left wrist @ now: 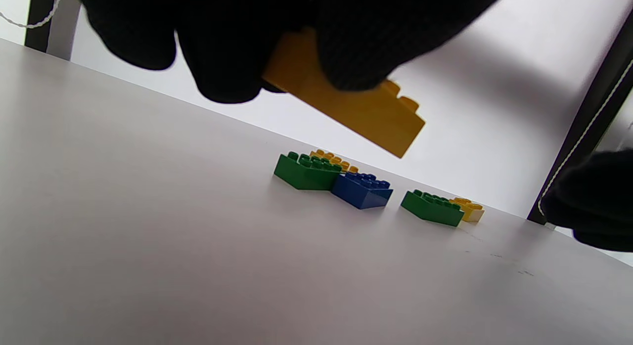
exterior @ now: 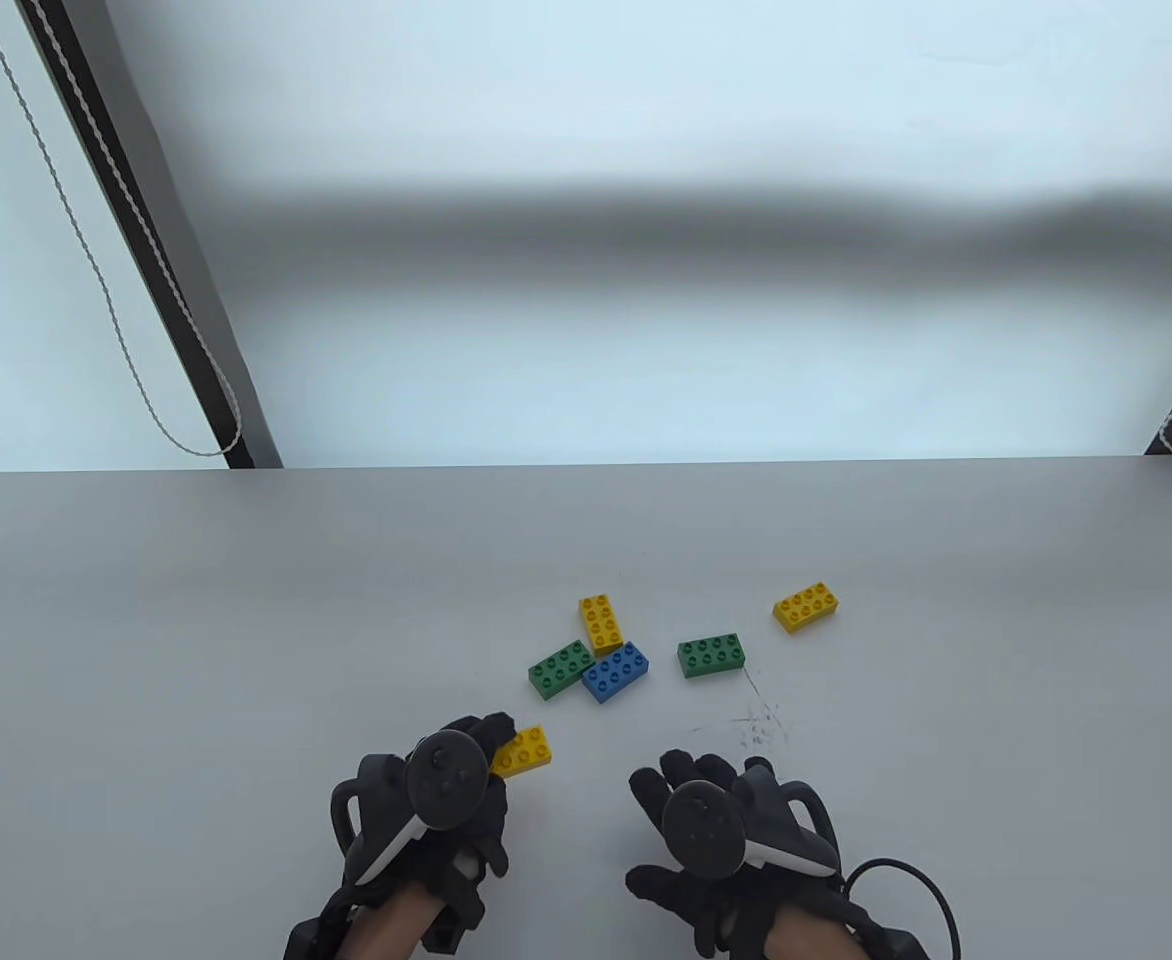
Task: Stack lego bricks
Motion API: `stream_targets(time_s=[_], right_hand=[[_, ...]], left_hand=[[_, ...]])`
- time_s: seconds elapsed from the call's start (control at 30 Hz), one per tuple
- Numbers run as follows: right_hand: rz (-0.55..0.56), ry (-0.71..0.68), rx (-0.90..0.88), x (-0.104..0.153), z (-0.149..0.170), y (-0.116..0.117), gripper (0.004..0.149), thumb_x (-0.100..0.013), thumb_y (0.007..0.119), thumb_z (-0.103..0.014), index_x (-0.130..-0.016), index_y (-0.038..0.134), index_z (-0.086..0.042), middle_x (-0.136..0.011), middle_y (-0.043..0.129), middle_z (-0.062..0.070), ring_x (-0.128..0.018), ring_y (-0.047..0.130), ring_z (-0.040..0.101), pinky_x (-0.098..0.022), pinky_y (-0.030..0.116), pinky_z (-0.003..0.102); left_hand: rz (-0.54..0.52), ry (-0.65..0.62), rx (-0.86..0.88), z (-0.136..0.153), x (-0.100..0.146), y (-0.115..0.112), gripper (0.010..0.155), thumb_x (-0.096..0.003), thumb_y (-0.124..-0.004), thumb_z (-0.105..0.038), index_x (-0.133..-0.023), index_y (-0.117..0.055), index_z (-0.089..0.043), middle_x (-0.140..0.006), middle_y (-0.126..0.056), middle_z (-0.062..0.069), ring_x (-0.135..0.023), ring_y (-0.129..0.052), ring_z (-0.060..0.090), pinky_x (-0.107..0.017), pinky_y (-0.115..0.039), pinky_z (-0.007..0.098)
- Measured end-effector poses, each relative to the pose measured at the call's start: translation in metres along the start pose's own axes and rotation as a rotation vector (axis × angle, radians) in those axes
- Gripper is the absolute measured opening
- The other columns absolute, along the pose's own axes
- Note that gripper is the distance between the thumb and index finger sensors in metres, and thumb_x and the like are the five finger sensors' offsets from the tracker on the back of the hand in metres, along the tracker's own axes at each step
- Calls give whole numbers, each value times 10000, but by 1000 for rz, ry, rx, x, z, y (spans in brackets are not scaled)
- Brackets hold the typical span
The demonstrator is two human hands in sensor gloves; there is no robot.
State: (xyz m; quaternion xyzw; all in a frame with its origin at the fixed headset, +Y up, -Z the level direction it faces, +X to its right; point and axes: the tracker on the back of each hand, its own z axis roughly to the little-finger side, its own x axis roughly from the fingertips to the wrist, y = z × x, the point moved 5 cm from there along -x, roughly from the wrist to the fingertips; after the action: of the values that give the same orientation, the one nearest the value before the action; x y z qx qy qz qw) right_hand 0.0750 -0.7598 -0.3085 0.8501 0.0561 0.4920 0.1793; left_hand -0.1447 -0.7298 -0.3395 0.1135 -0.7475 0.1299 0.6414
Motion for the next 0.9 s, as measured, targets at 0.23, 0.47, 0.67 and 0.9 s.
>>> stream_targets(time_s=[0.23, 0.47, 0.67, 0.9], right_hand=[[-28, -7, -14, -2, -2, 5, 876, -404, 679, -611, -1037, 311, -130, -1090, 343, 271, -946, 375, 579, -578, 234, 799], [-54, -9, -14, -3, -3, 9, 875, -404, 679, -609, -1037, 313, -127, -1088, 345, 273, -944, 378, 581, -578, 238, 798], [-67, 1, -25, -5, 1, 12, 873, -406, 680, -606, -1036, 317, -124, -1087, 347, 274, -942, 380, 582, -577, 240, 797], [-75, 7, -29, -5, 2, 13, 872, -405, 679, -605, -1036, 317, -125, -1087, 348, 275, -942, 380, 582, -577, 241, 797]], left_hand=[[113, -76, 7, -14, 3, -24, 582, -402, -812, -281, -956, -633, -277, -1019, -721, 42, -912, -782, 300, -661, -703, 577], [249, -133, 82, -18, 1, -53, 586, -402, -812, -275, -956, -621, -281, -1023, -705, 32, -924, -760, 296, -666, -692, 579], [287, -147, 99, -19, 2, -58, 586, -401, -813, -263, -953, -616, -292, -1029, -690, 14, -945, -729, 288, -678, -668, 586], [326, -134, 81, -17, 3, -63, 593, -400, -817, -255, -955, -610, -295, -1036, -676, 6, -967, -681, 300, -701, -618, 581]])
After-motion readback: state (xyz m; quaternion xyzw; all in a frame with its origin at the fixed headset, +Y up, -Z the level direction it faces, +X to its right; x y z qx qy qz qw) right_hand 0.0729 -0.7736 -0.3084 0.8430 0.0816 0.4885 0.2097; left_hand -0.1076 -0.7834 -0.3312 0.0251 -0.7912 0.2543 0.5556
